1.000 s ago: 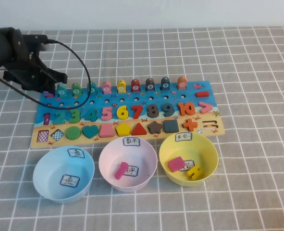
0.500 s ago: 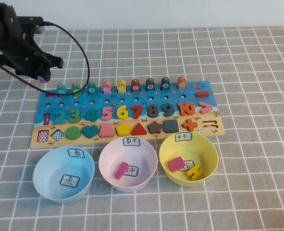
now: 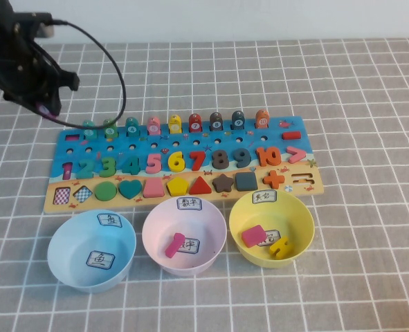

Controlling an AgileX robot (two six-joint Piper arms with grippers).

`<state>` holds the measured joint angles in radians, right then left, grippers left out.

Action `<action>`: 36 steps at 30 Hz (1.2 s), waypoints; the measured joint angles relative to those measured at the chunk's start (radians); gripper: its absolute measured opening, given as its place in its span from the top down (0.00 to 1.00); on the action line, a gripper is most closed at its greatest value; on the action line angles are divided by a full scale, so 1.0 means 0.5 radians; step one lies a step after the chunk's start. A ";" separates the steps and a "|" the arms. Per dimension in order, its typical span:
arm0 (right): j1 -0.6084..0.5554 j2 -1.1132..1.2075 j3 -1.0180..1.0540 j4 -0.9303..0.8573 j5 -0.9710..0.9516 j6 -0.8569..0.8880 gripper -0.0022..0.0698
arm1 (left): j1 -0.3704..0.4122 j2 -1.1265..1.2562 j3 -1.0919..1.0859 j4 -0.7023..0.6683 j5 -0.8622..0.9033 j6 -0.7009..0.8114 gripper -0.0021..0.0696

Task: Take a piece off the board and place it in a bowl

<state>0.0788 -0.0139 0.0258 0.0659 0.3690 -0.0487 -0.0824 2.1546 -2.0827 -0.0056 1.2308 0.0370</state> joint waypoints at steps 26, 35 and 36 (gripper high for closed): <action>0.000 0.000 0.000 0.000 0.000 0.000 0.99 | -0.025 -1.193 0.840 -0.079 -0.032 0.000 0.70; 0.000 0.000 0.000 0.000 0.000 0.000 0.99 | -0.250 -1.769 1.728 -0.093 -0.469 0.000 0.70; 0.000 0.000 0.000 0.000 0.000 0.000 0.99 | -0.280 -1.818 1.833 -0.093 -0.522 0.000 0.70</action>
<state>0.0788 -0.0139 0.0258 0.0659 0.3690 -0.0487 -0.2222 1.2455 -1.1662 -0.0523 0.9698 0.0370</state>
